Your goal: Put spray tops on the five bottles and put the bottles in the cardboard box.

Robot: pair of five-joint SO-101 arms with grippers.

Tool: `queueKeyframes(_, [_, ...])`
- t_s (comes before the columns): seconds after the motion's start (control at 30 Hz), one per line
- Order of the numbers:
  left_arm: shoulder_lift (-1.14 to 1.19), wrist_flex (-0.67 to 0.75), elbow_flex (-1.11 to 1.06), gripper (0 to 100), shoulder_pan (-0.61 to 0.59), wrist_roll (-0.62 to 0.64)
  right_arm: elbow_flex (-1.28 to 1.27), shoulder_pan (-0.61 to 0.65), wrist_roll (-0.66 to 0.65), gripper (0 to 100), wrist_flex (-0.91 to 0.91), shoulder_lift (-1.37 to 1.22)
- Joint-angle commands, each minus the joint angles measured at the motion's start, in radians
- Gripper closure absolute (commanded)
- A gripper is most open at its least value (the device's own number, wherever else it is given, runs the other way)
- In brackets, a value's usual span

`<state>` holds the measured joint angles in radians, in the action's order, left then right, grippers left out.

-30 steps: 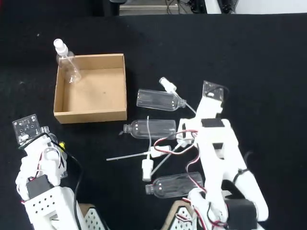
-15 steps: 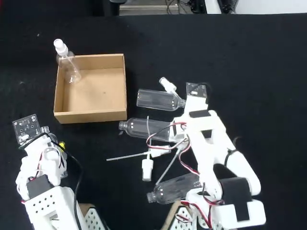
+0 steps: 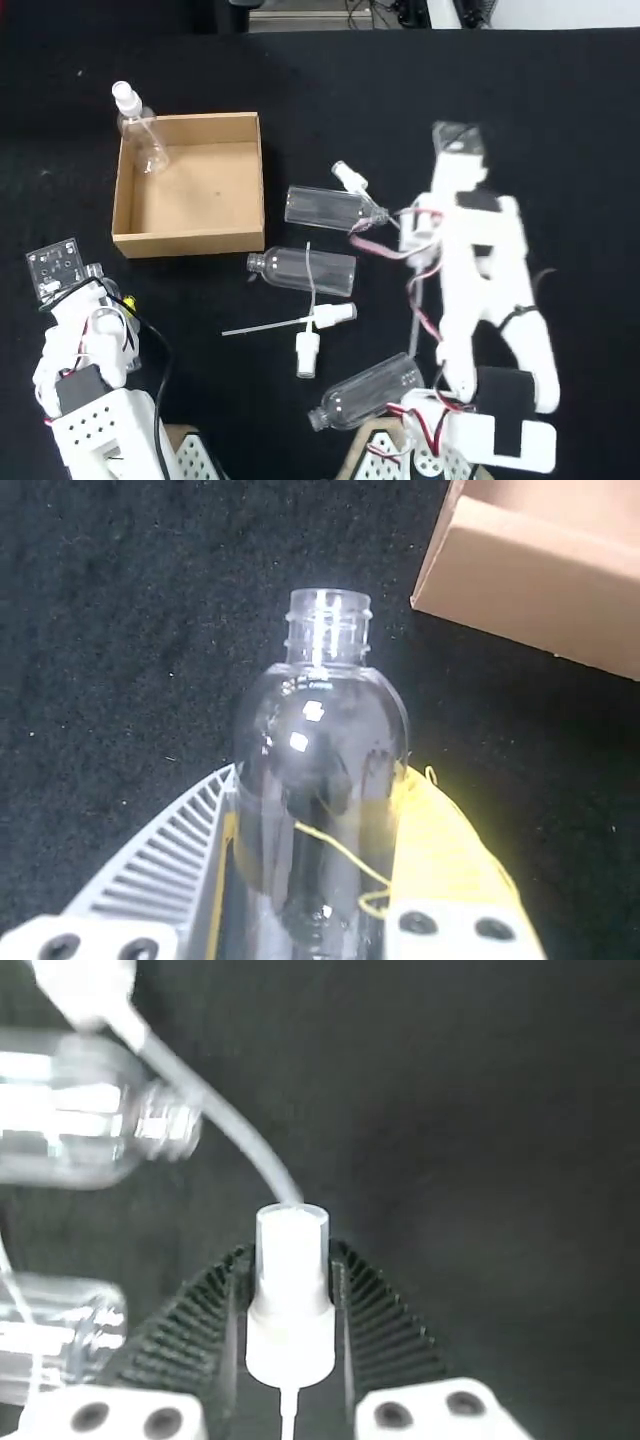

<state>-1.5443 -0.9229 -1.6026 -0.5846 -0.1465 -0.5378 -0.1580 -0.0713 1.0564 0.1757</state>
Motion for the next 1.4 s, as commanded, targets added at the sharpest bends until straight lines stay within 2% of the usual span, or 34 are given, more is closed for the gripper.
queueKeyframes(0.0, [-0.012, -0.003, 0.005, 97, 0.01, 0.012, 0.223, -0.048, -0.051, 98.7, 0.092, 0.012])
queueKeyframes(0.13, [-0.012, -0.003, 0.007, 97, 0.01, 0.012, 0.466, 0.012, -0.044, 98.7, 0.288, 0.012])
queueKeyframes(0.23, [-0.012, -0.002, 0.007, 97, 0.01, 0.012, 0.659, 0.117, -0.044, 98.7, 0.433, 0.012])
queueKeyframes(0.33, [-0.012, 0.0, 0.007, 97, 0.01, 0.012, 0.825, 0.233, -0.008, 98.7, 0.488, 0.012])
queueKeyframes(0.47, [-0.012, -0.002, 0.013, 97, 0.008, 0.012, 1.004, 0.373, 0.11, 98.7, 0.509, 0.012])
queueKeyframes(0.6, [-0.014, 0.005, 0.036, 97, 0.01, 0.018, 1.13, 0.463, 0.152, 98.7, 0.5, 0.005])
queueKeyframes(0.87, [-0.014, 0.005, 0.357, 97, 0.048, 0.018, 1.303, 0.486, 0.152, 98.7, 0.367, 0.012])
queueKeyframes(1.0, [-0.014, 0.005, 0.438, 97, 0.2, 0.02, 1.353, 0.439, 0.152, 98.7, 0.387, 0.012])
queueKeyframes(1.13, [-0.014, 0.089, 0.433, 97, 0.447, 0.02, 1.357, 0.351, 0.153, 98.7, 0.368, 0.002])
queueKeyframes(1.27, [-0.014, 0.33, 0.349, 97, 0.728, 0.02, 1.334, 0.267, 0.153, 98.7, 0.325, 0.004])
queueKeyframes(1.37, [-0.014, 0.629, 0.219, 97, 0.912, 0.014, 1.331, 0.218, 0.153, 98.7, 0.315, 0.01])
